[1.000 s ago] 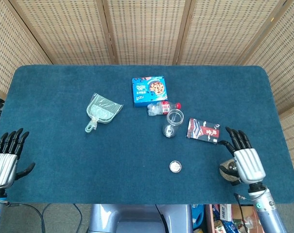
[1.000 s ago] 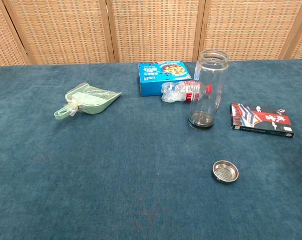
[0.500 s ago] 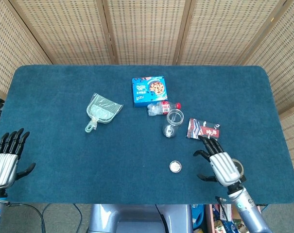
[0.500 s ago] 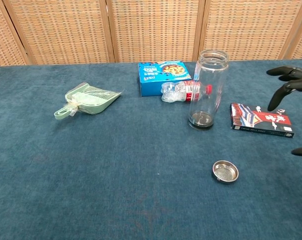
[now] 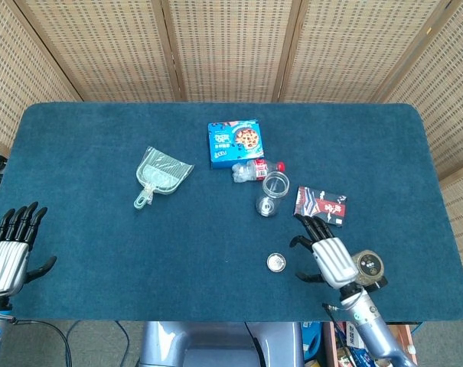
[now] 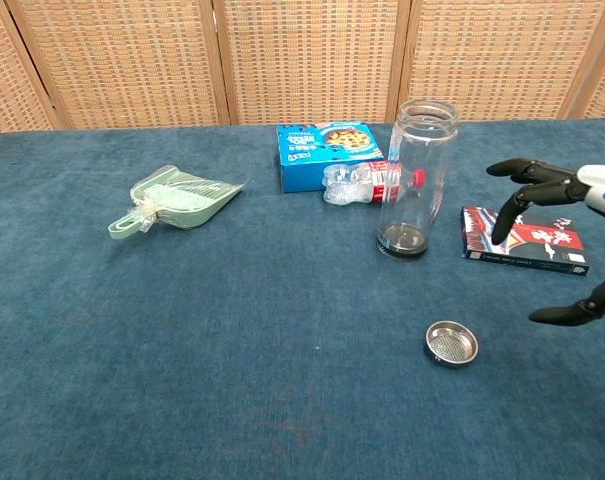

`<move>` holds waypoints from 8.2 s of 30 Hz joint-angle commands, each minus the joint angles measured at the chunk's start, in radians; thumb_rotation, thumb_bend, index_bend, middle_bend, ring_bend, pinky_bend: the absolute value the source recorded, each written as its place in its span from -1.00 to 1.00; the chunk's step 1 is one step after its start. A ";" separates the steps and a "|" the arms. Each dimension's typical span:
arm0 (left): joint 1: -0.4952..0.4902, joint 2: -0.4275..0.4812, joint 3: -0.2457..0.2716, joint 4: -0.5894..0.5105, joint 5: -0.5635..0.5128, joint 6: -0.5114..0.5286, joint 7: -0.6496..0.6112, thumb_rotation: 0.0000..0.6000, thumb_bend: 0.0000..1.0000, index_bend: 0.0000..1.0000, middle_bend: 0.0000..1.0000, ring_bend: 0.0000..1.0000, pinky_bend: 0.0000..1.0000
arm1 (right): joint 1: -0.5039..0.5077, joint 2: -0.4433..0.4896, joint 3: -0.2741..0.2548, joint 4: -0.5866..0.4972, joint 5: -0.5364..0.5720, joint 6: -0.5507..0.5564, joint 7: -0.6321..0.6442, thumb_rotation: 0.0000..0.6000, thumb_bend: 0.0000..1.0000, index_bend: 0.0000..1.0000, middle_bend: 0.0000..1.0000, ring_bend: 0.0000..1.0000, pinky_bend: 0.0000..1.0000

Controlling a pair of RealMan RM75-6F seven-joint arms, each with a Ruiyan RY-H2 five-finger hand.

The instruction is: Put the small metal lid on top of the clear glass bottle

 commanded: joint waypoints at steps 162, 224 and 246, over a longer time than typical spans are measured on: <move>-0.016 -0.016 0.020 0.003 0.027 -0.017 0.005 1.00 -0.52 -1.00 -1.00 -1.00 -1.00 | 0.123 -0.281 0.003 0.270 0.216 -0.124 -0.176 1.00 0.04 0.27 -0.57 -1.00 -0.70; -0.004 -0.001 0.017 -0.013 0.037 0.014 -0.009 1.00 -0.52 -1.00 -1.00 -1.00 -1.00 | 0.121 0.116 0.101 -0.164 0.262 0.008 -0.440 1.00 0.08 0.32 -0.58 -1.00 -0.70; -0.010 0.000 -0.002 0.004 -0.003 -0.009 -0.030 1.00 -0.52 -1.00 -1.00 -1.00 -1.00 | 0.277 0.244 0.261 -0.248 0.493 -0.056 -0.573 1.00 0.08 0.32 -0.59 -1.00 -0.70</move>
